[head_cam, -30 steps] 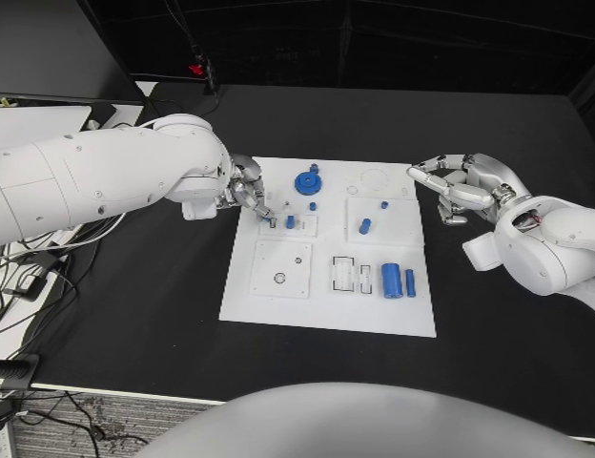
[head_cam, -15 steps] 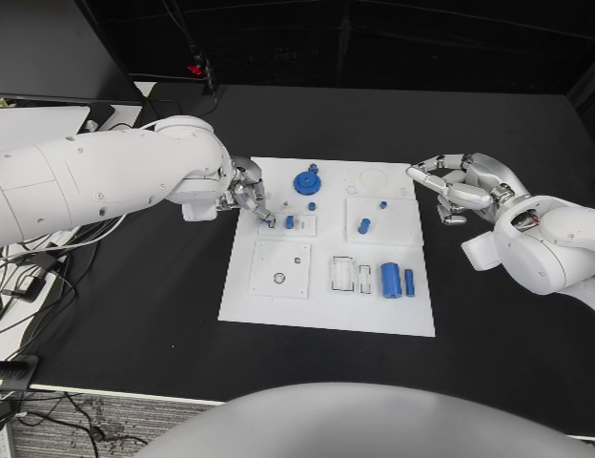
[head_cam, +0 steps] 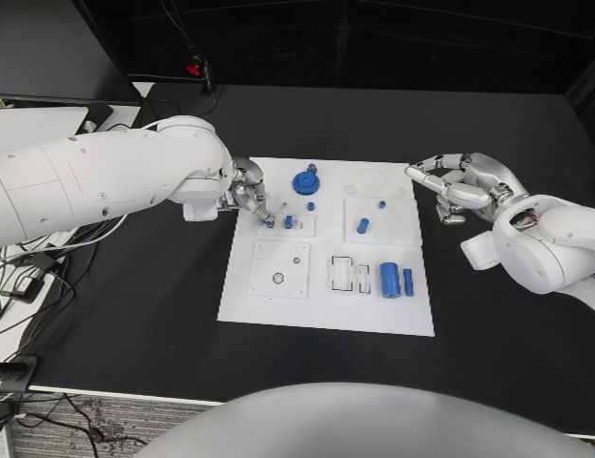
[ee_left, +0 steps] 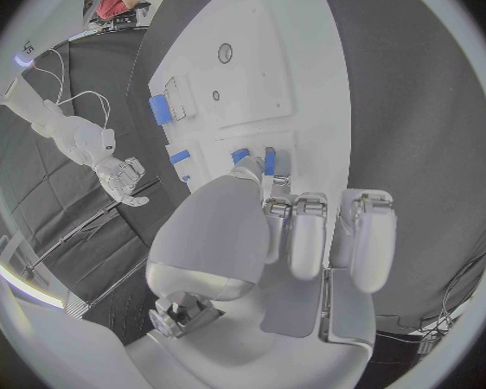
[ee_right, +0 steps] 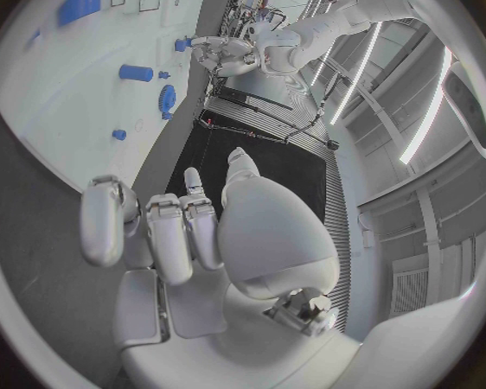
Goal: Assemble the parts on the task board
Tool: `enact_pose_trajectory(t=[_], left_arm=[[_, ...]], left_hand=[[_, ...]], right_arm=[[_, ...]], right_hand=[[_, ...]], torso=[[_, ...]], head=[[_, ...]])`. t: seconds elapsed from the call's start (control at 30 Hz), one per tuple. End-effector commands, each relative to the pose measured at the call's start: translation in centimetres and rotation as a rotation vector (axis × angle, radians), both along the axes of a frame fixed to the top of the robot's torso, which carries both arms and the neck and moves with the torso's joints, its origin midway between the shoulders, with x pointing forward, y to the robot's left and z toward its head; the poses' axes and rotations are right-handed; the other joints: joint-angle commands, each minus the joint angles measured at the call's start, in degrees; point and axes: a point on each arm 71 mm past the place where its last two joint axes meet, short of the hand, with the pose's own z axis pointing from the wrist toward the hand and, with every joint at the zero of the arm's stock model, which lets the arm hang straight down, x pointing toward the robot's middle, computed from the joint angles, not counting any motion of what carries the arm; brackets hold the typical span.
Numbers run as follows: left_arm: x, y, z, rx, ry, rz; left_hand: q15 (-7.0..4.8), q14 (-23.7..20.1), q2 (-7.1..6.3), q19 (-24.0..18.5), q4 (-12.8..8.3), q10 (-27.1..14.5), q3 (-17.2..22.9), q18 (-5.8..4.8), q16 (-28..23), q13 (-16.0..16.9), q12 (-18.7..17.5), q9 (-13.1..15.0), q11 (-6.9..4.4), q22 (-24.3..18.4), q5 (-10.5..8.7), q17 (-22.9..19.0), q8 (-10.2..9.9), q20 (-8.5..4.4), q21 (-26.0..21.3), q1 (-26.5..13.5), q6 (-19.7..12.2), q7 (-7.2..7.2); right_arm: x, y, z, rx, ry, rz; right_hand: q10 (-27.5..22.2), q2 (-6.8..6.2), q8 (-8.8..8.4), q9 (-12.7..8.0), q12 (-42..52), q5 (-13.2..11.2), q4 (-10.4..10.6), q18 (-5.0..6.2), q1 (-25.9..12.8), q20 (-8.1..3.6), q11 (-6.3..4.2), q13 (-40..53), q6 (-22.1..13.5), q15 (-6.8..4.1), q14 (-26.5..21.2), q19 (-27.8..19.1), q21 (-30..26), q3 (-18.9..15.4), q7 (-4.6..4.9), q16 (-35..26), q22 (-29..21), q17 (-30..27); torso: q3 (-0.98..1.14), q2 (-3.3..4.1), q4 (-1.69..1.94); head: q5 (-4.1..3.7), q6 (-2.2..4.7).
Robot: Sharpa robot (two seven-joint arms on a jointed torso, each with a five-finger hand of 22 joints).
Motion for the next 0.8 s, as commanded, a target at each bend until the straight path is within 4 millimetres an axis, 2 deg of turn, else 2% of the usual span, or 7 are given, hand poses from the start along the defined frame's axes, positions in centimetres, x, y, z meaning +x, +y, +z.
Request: enact_pose_trajectory(t=[0.03, 0.8], left_arm=[[-0.07, 0.02, -0.03, 0.014, 0.013, -0.012], [0.0, -0.4, -0.2, 0.02, 0.02, -0.019]], left_hand=[[-0.63, 6.2, 3.94, 6.0, -0.6, 6.7, 0.9, -0.37, 0.0, 6.3, -0.3, 0.0, -1.08, 15.1, 0.03, 15.1, 0.2, -0.45, 0.2, 3.2, 1.4, -1.0], [-0.61, 6.2, 3.98, 6.0, -0.6, 6.7, 1.0, -0.37, 0.0, 6.3, -0.3, 0.0, -1.07, 15.1, -0.03, 15.1, 0.1, -0.45, 0.2, 3.1, 1.4, -0.99]], right_arm=[[-0.03, 0.11, 0.15, 0.003, -0.01, 0.005], [-0.02, 0.23, 0.14, 0.004, -0.01, 0.009]], right_hand=[[6.0, 0.14, 0.21, -0.1, 0.1, 0.3, -0.1, 0.94, 0.6, -0.02, 0.34, 15.0, -0.3, 0.36, 6.2, -0.4, -0.4, -0.4, 2.2, 0.1, 5.7, 15.1], [6.0, 0.17, 0.36, -0.1, 0.1, 0.4, -0.1, 0.95, 0.6, -0.02, 0.34, 15.0, -0.4, 0.36, 6.2, -0.4, -0.4, -0.5, 2.2, 0.1, 5.7, 15.1]], torso=[[0.01, -0.03, 0.03], [-0.03, -0.01, -0.02]], head=[[0.06, 0.01], [0.02, 0.01]])
